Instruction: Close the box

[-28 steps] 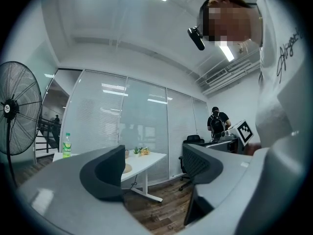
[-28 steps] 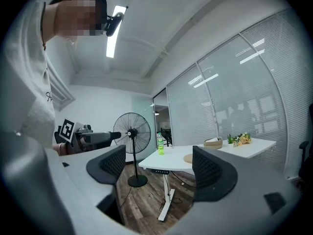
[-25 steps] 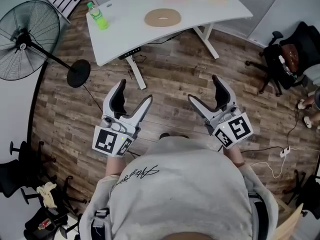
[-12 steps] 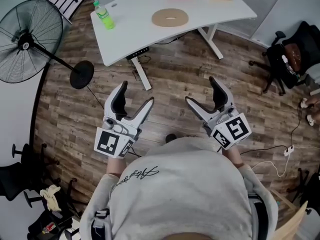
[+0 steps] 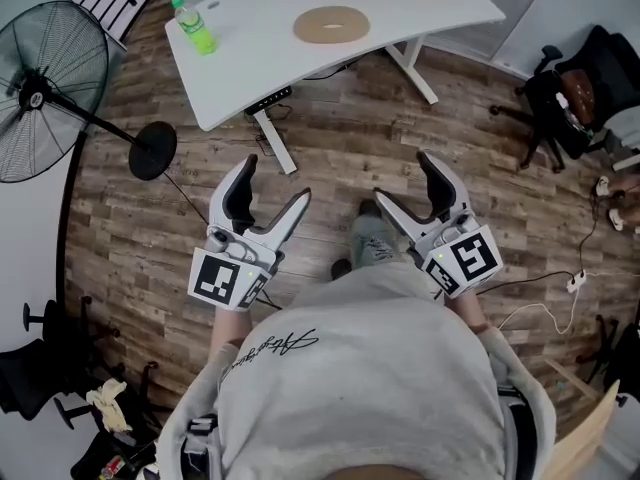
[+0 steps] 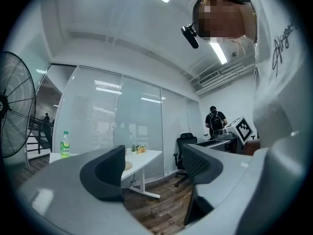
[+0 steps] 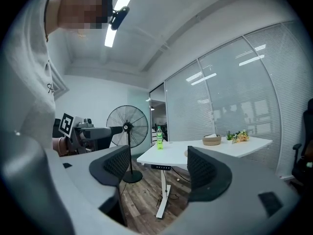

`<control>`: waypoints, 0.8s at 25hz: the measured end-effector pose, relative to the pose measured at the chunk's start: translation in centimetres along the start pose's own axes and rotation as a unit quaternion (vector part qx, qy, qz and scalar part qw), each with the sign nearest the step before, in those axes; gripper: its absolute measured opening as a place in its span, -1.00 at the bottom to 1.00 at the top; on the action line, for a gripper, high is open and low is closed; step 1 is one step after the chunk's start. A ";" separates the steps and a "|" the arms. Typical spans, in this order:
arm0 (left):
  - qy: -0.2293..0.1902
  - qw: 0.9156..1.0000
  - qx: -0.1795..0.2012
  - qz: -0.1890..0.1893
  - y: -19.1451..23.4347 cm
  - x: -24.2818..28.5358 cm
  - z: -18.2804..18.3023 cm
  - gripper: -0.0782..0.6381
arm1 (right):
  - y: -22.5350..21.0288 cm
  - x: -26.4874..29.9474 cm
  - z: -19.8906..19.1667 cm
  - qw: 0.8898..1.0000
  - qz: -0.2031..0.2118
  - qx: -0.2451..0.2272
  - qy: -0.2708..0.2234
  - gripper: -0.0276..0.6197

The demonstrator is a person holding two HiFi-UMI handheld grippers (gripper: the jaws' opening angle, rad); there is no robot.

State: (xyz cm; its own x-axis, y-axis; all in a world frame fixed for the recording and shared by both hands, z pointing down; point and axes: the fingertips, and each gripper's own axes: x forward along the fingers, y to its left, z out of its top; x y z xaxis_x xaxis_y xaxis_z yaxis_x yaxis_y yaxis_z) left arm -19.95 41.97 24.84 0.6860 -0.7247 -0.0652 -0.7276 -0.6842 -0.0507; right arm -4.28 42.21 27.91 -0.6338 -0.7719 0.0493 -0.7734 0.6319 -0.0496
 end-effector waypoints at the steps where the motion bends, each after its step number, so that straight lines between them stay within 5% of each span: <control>1: 0.001 1.000 -0.001 -0.001 0.2 0.2 -0.1 0.20 | -0.1 0.2 0.0 1.000 -0.001 0.001 -0.002 0.19; 20: 0.008 1.000 0.003 0.011 5.9 7.1 -1.0 0.20 | -6.8 8.2 1.7 1.000 0.013 0.020 -0.016 0.13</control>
State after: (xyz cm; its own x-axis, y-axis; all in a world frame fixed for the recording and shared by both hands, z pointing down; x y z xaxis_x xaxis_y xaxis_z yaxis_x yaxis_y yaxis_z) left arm -19.40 32.72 25.12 0.6702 -0.7405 -0.0511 -0.7422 -0.6679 -0.0554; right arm -4.15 31.49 26.96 -0.6525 -0.7576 0.0152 -0.7555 0.6488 -0.0913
